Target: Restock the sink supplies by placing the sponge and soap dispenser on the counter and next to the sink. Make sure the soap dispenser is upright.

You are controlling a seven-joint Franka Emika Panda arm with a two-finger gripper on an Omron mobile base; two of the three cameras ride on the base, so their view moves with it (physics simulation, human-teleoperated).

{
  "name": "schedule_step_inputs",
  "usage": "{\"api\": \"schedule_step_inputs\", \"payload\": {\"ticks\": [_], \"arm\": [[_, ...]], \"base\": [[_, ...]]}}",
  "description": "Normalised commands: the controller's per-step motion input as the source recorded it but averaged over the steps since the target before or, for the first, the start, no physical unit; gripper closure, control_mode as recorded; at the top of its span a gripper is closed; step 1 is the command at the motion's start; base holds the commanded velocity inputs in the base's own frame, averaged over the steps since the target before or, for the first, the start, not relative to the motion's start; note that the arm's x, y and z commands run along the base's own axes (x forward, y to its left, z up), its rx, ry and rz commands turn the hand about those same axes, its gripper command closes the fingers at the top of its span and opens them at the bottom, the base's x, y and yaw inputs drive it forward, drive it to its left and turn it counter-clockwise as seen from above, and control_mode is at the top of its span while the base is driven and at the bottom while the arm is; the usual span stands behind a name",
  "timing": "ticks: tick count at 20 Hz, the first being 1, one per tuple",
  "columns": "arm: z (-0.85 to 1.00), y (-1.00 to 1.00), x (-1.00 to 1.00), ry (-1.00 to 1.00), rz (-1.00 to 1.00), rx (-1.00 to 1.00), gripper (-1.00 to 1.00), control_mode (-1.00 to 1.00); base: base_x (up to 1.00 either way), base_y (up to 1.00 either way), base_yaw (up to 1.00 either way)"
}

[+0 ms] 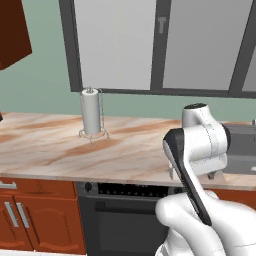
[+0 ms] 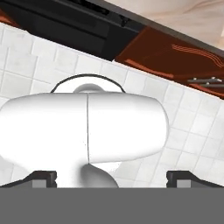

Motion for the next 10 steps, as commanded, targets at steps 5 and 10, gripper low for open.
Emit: {"api": "schedule_step_inputs", "payload": {"ticks": [5,10], "arm": [[-0.04,0.1,0.0,0.01,0.01,-0.02,-1.0,-1.0],[0.0,0.0,-0.15,-0.05,-0.03,0.0,-1.0,1.0]], "base": [[0.0,0.0,0.0],[-0.68,0.0,-0.5]]}}
